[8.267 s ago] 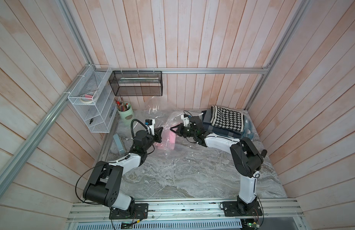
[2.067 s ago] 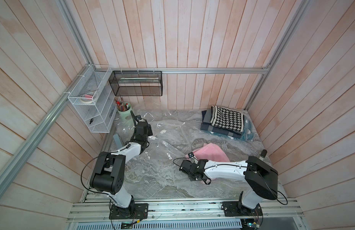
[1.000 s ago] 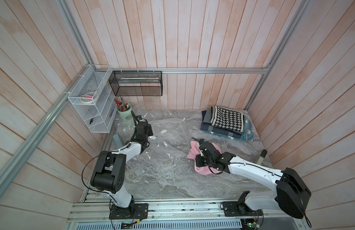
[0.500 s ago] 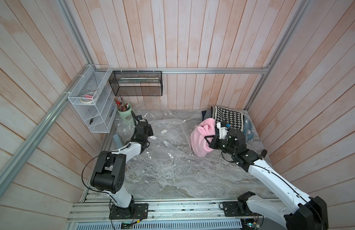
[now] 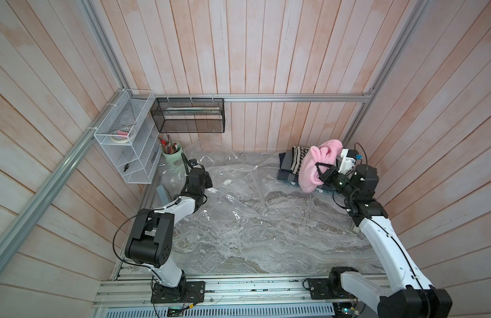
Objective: Take the blanket out of the vacuum bag
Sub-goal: Place the blanket at the corner of the board.
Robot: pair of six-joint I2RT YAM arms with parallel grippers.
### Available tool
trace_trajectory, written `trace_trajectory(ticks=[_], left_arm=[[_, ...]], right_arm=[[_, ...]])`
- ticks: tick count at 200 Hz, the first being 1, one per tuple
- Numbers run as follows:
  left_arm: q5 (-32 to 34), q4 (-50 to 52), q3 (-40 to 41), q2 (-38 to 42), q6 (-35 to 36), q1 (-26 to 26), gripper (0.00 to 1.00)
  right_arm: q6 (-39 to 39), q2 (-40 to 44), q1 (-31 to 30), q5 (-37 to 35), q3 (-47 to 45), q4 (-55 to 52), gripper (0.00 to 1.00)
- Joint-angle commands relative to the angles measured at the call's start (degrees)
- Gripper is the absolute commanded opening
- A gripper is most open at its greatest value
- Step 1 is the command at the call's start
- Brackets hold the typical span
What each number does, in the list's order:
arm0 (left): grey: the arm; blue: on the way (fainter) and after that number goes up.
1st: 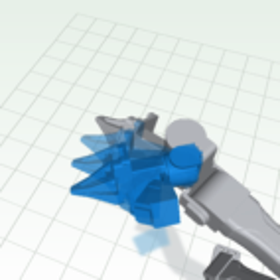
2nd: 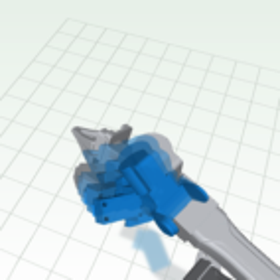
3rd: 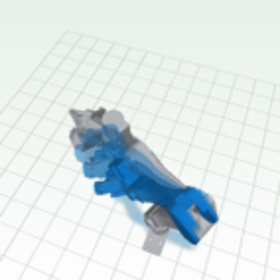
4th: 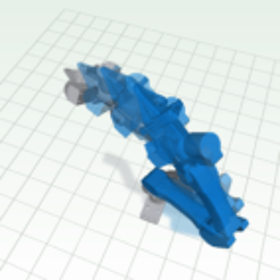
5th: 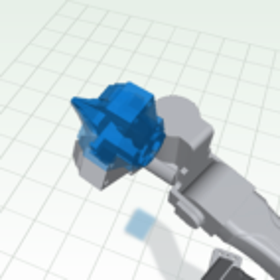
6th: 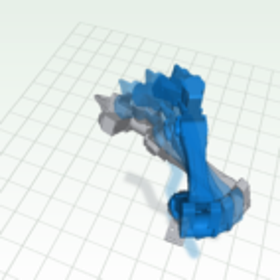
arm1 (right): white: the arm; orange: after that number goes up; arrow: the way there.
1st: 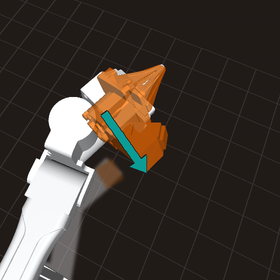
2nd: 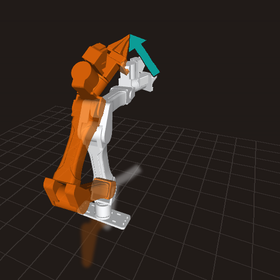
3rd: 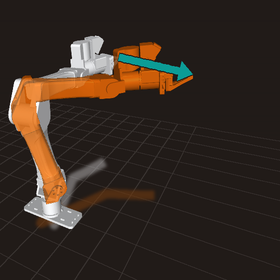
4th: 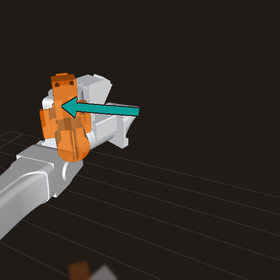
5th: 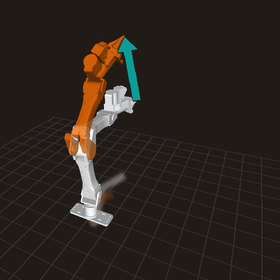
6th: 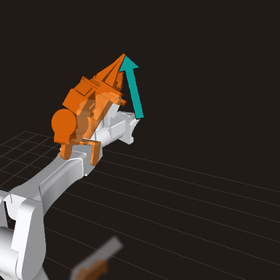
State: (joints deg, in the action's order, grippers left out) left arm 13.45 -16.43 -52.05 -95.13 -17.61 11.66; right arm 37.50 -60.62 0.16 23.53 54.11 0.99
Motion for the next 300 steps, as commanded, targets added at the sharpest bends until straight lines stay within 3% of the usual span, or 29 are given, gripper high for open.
trace_trajectory(ticks=[1,64,137,300], left_arm=[[-0.53,-1.51,0.20,0.83,-0.69,-0.19,0.00],[-0.45,-1.07,-0.11,0.79,-0.51,-0.28,0.00],[0.08,-0.10,-0.75,0.88,0.21,-0.20,0.00],[-0.71,3.18,-2.49,2.51,0.45,-0.20,0.00]], right_arm=[[-0.72,0.32,3.78,1.85,4.76,3.20,0.00],[-5.30,-9.92,14.79,-0.13,13.69,-0.78,0.00],[-14.40,-17.39,15.13,-12.57,17.28,-3.14,0.00],[-13.87,-29.24,13.86,-8.02,18.52,5.18,0.00]])
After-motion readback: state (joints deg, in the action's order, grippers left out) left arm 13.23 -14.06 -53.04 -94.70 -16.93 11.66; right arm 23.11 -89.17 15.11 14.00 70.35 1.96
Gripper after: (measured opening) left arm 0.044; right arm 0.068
